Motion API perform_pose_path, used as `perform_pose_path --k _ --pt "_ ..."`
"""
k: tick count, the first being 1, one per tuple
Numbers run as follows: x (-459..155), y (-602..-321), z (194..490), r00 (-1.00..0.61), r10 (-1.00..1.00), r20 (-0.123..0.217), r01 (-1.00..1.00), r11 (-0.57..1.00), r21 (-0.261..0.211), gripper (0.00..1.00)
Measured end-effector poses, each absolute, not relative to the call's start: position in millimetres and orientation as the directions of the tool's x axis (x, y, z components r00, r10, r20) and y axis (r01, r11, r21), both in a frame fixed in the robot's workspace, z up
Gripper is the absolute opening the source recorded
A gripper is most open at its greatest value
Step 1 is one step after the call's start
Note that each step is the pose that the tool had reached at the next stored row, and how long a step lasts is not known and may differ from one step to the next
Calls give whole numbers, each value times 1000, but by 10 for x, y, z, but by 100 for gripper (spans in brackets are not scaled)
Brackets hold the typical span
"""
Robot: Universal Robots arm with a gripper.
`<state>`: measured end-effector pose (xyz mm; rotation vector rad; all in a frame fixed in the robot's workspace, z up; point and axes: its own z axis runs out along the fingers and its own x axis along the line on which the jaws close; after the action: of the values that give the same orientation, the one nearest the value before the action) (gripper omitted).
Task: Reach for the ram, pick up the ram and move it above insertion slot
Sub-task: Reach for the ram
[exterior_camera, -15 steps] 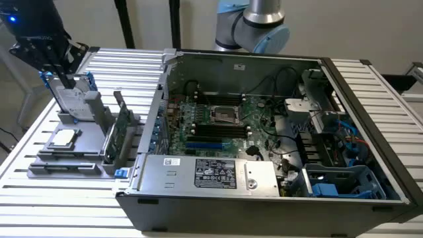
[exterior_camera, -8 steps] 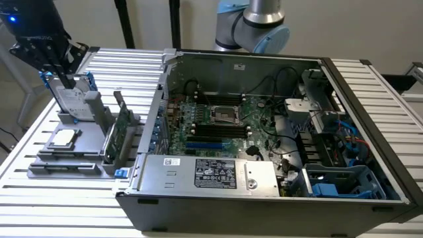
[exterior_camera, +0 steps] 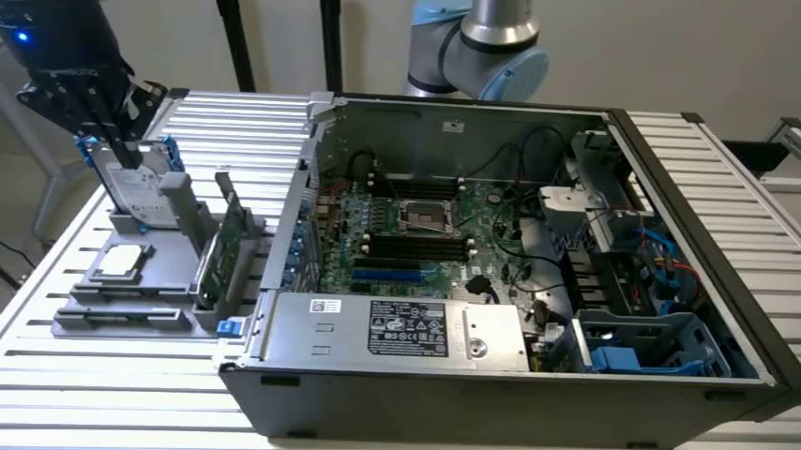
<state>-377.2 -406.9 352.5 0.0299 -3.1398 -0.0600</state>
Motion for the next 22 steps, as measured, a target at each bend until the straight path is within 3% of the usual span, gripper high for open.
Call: perform_pose_path --k 12,22 --pt "-3826 -4586 3523 -1000 -19 0 -19 999 38 11" --pt "-4050 -4850 3523 -1000 -19 0 -19 999 38 11"
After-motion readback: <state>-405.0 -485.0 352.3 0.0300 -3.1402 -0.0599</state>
